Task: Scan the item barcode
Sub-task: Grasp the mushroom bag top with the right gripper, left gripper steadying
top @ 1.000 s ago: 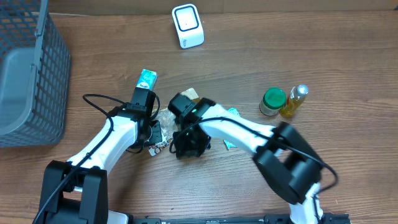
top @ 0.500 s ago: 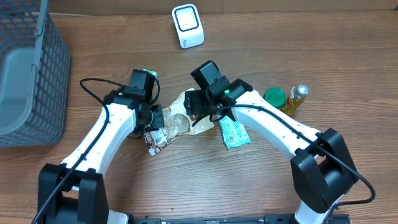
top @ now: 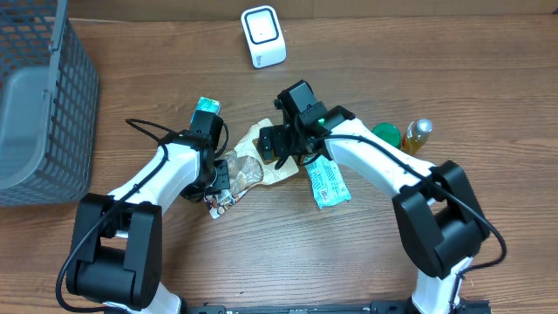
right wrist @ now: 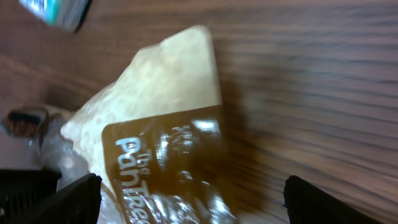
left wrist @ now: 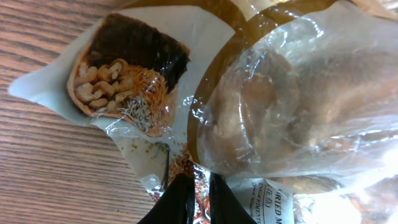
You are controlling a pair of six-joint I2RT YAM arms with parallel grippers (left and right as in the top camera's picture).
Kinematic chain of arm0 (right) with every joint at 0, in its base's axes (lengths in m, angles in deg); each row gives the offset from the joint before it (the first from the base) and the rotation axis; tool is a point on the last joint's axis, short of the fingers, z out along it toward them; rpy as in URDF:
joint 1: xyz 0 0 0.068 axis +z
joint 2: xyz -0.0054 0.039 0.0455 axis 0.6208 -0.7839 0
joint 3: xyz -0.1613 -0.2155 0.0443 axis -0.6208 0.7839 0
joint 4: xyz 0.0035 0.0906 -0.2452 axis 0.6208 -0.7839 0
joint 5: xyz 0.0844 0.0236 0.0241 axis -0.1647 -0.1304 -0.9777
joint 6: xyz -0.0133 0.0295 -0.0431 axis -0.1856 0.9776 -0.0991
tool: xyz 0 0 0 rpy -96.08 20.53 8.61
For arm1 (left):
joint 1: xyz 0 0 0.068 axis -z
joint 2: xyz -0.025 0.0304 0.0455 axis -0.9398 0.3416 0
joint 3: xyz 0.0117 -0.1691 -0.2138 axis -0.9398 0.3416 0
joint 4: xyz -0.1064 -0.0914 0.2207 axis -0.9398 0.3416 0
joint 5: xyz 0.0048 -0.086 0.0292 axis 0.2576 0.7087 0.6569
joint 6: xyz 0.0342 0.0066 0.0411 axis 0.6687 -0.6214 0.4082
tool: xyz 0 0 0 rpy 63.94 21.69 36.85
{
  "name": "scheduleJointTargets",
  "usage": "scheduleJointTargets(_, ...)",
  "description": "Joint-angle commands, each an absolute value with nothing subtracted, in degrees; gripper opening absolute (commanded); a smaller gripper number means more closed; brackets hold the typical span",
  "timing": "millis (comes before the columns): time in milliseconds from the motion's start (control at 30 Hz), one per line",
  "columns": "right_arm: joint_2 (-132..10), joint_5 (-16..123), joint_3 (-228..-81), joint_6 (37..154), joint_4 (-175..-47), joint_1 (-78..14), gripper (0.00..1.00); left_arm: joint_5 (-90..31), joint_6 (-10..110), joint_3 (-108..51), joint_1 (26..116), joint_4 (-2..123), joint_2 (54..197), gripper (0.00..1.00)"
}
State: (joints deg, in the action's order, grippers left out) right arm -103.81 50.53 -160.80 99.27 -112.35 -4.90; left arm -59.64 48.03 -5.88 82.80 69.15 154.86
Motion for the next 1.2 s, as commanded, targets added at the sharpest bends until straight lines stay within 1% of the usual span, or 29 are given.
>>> scheduleJointTargets(0, -105.7, 45.0, -160.3, 96.7, -111.1, -4.7, 0.91, -60.4, 49.1, -5.1, 83.1, 68.2, 157.9, 0.15)
scheduleJointTargets(233, -108.6, 37.8, -160.3, 96.7, -108.7, -4.7, 0.89, -60.4, 49.1, -5.1, 83.1, 68.0, 157.9, 0.15)
scheduleJointTargets(433, -110.6, 30.3, -160.3, 96.7, -107.7, -4.7, 0.81, -60.4, 49.1, -5.1, 83.1, 67.9, 157.9, 0.15)
scheduleJointTargets(500, -110.6, 29.0, -160.3, 96.4, -107.7, -4.7, 0.76, -60.4, 49.1, -5.1, 83.1, 67.8, 157.9, 0.16)
scheduleJointTargets(667, -110.6, 25.9, -160.3, 96.2, -107.2, -4.7, 0.68, -60.4, 48.9, -5.1, 83.1, 67.7, 157.9, 0.16)
scheduleJointTargets(733, -110.6, 24.5, -160.3, 96.1, -106.6, -4.7, 0.66, -60.4, 48.9, -5.1, 83.1, 67.7, 157.9, 0.16)
scheduleJointTargets(900, -110.9, 21.2, -160.3, 96.1, -105.2, -4.7, 0.66, -60.4, 48.9, -5.1, 83.1, 67.6, 157.9, 0.16)
scheduleJointTargets(1033, -110.9, 21.2, -160.3, 96.2, -105.2, -4.7, 0.57, -60.4, 48.9, -5.1, 83.1, 67.5, 157.9, 0.16)
scheduleJointTargets(1100, -110.9, 21.2, -160.3, 96.3, -105.2, -4.7, 0.46, -60.4, 48.9, -5.1, 83.1, 67.5, 157.9, 0.17)
scheduleJointTargets(1167, -110.9, 21.0, -160.3, 96.3, -105.2, -4.7, 0.39, -60.4, 48.9, -5.1, 83.1, 67.5, 157.9, 0.17)
